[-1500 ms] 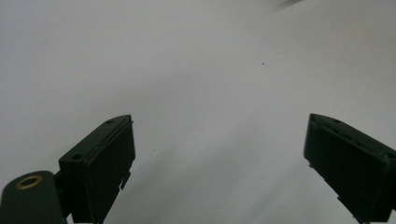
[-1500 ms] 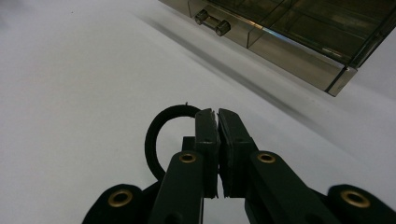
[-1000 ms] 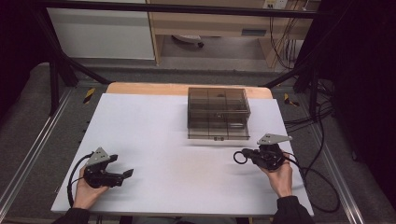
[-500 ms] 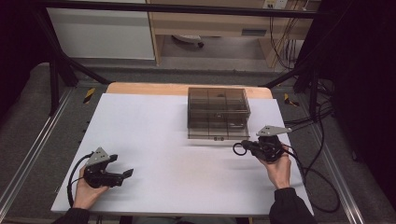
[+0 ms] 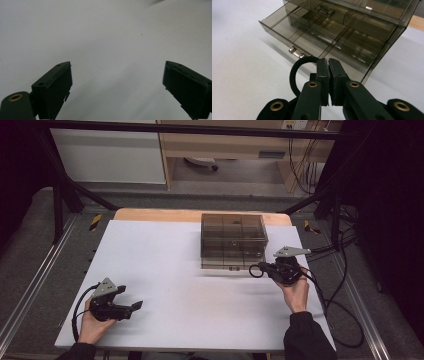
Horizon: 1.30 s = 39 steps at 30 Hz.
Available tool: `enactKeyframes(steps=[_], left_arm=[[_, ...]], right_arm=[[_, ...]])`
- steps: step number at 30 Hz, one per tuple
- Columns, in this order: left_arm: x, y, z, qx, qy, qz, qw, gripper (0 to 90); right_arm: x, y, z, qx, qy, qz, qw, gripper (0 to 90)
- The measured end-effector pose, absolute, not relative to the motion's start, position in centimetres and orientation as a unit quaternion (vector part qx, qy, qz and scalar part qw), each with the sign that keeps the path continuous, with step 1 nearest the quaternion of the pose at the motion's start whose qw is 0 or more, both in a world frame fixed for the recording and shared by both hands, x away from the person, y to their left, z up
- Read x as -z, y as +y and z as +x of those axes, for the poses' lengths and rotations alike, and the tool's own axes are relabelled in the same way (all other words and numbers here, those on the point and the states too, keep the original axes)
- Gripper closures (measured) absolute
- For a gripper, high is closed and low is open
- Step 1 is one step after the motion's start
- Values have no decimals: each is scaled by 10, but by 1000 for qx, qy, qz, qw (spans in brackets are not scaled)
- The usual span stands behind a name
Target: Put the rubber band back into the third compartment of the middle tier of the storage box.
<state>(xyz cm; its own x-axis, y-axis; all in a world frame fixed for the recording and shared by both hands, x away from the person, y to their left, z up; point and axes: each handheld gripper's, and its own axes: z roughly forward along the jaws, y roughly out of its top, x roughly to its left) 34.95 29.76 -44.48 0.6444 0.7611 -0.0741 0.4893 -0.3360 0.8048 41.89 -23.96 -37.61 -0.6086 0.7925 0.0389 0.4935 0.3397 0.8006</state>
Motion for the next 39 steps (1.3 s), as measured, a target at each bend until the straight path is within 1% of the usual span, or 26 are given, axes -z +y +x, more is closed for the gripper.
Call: enactKeyframes(steps=[26, 39], left_arm=[[445, 298, 350, -160, 392, 800, 425, 86], [445, 299, 350, -161, 392, 800, 425, 86]], right_arm=[[376, -237, 457, -407, 784, 426, 196, 875], [383, -235, 474, -398, 780, 440, 198, 875]])
